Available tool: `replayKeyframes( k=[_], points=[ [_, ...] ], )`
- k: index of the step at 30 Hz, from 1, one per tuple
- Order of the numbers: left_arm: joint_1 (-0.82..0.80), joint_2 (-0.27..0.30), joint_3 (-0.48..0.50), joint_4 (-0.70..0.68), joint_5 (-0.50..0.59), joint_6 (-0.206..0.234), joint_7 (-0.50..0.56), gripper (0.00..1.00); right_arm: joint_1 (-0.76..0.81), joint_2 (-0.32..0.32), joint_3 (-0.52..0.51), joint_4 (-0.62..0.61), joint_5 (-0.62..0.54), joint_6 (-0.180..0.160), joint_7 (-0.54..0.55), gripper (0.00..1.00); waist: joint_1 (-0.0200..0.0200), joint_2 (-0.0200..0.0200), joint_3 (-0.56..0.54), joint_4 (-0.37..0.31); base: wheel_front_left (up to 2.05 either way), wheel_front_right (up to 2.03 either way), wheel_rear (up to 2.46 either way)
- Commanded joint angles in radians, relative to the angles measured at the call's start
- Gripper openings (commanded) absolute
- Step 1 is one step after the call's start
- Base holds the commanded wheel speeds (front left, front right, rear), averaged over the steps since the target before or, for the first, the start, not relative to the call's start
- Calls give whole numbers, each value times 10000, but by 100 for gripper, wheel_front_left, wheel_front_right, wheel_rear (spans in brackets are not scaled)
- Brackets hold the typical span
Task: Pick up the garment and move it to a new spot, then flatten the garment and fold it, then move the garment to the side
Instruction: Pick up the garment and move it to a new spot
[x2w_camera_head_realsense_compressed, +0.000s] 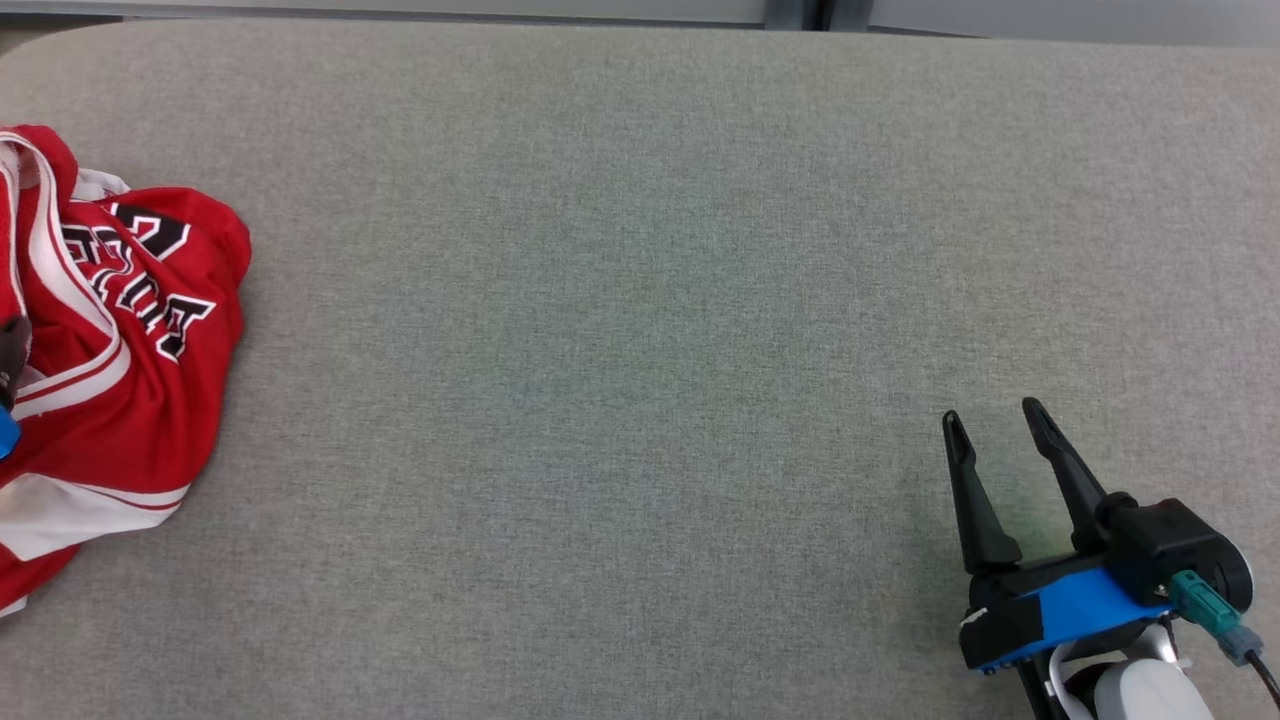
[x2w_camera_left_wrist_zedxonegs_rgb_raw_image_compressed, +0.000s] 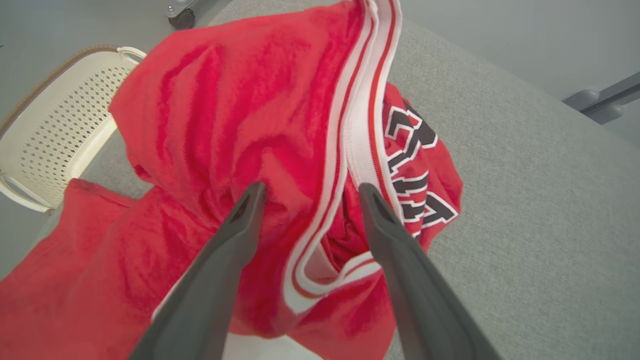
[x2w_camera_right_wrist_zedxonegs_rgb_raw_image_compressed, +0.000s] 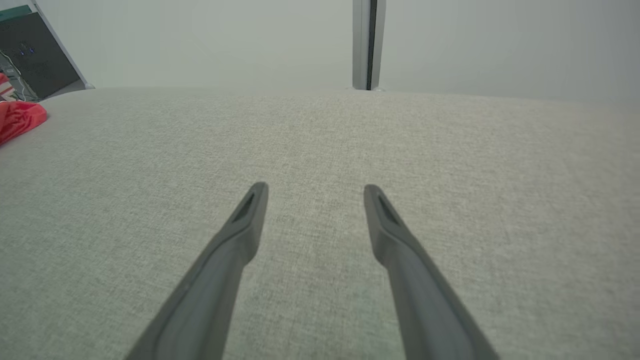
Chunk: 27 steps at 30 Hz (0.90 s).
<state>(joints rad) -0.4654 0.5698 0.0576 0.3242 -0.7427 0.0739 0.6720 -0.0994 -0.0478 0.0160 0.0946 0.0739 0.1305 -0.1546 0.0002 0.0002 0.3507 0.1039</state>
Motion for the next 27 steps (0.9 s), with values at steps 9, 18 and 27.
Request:
replayKeyframes(
  k=[9,18,27],
  points=[
    [122,286,-685,558,628,859,1297,40,-355,-48,-50,-52,184,4,-44,100,-2,-2,371,-122,0,0,0],
    [-345,690,-710,317,1439,769,-493,0,-391,-48,45,367,468,4,-204,100,-2,-2,-187,-33,0,0,0],
    [-1682,1151,-1079,-569,1995,-89,-1740,0,-253,-50,260,1049,1052,4,-620,100,-2,-2,-1394,-85,0,0,0]
  ],
)
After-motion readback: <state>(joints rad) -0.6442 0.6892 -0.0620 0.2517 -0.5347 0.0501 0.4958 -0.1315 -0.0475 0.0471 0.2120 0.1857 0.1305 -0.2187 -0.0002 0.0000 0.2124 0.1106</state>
